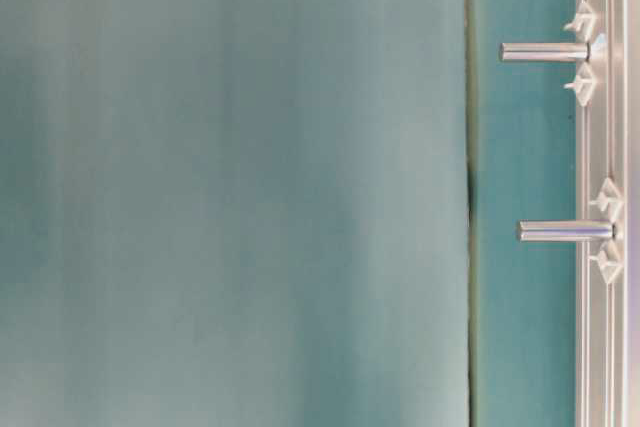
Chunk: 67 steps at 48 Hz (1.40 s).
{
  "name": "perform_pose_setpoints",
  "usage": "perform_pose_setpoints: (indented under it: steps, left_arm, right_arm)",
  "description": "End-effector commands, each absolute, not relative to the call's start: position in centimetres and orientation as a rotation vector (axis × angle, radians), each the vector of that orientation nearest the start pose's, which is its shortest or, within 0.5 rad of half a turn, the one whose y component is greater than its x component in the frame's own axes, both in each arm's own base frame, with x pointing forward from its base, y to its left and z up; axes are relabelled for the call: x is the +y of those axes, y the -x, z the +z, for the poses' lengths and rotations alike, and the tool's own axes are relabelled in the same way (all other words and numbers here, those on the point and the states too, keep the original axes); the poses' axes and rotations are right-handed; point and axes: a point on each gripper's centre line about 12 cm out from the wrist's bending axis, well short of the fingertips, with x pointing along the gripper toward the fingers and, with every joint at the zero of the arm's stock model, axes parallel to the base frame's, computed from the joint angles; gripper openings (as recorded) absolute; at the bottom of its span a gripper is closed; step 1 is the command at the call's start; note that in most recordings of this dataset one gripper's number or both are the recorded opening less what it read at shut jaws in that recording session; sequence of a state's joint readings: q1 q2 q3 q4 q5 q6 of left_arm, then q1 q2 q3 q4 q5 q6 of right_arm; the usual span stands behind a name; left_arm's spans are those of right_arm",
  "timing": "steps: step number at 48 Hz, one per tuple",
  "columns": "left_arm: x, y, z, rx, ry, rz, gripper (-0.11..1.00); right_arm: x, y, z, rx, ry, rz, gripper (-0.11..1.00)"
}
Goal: Find the location of the shaft and insert the large gear.
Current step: 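Move the left gripper over the blue gear's hub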
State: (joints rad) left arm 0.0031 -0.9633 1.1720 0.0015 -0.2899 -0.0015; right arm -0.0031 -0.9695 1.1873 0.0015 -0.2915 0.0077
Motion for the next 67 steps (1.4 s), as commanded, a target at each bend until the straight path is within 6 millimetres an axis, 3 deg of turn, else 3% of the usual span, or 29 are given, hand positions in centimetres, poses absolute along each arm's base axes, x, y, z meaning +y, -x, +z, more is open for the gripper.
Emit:
perform_pose_setpoints:
  steps: [1,4,9,15,24,36,51,67]
  left_arm:
    - [-0.4,-20.4,28.1,-0.026,0.014,-0.020,0.11]
    - [-0.4,-20.6,27.8,-0.003,0.027,-0.022,0.11]
    - [-0.4,-20.9,27.6,0.019,0.036,-0.021,0.00]
    - [-0.4,-21.2,27.5,0.062,0.040,-0.019,0.00]
    - [-0.4,-21.4,27.9,0.115,0.037,-0.019,0.00]
    - [-0.5,-22.5,26.6,0.276,0.037,-0.016,0.00]
    - [-0.9,-25.8,25.5,0.390,0.035,-0.026,0.00]
    - [-1.4,-29.4,23.9,0.545,0.030,-0.033,0.00]
  right_arm:
    - [0.0,-19.8,28.4,-0.060,-0.014,-0.001,0.16]
    - [-0.1,-19.6,28.3,-0.061,-0.038,-0.005,0.20]
    - [-0.1,-19.2,28.1,-0.054,-0.080,-0.004,0.07]
    - [0.0,-18.6,27.6,-0.034,-0.108,-0.003,0.00]
    - [-0.1,-18.2,26.8,0.032,-0.110,-0.009,0.00]
    - [-0.4,-18.1,25.7,0.131,-0.113,-0.029,0.00]
    - [-0.7,-17.7,23.9,0.241,-0.118,-0.052,0.00]
    - [-0.9,-17.6,23.3,0.264,-0.120,-0.065,0.00]
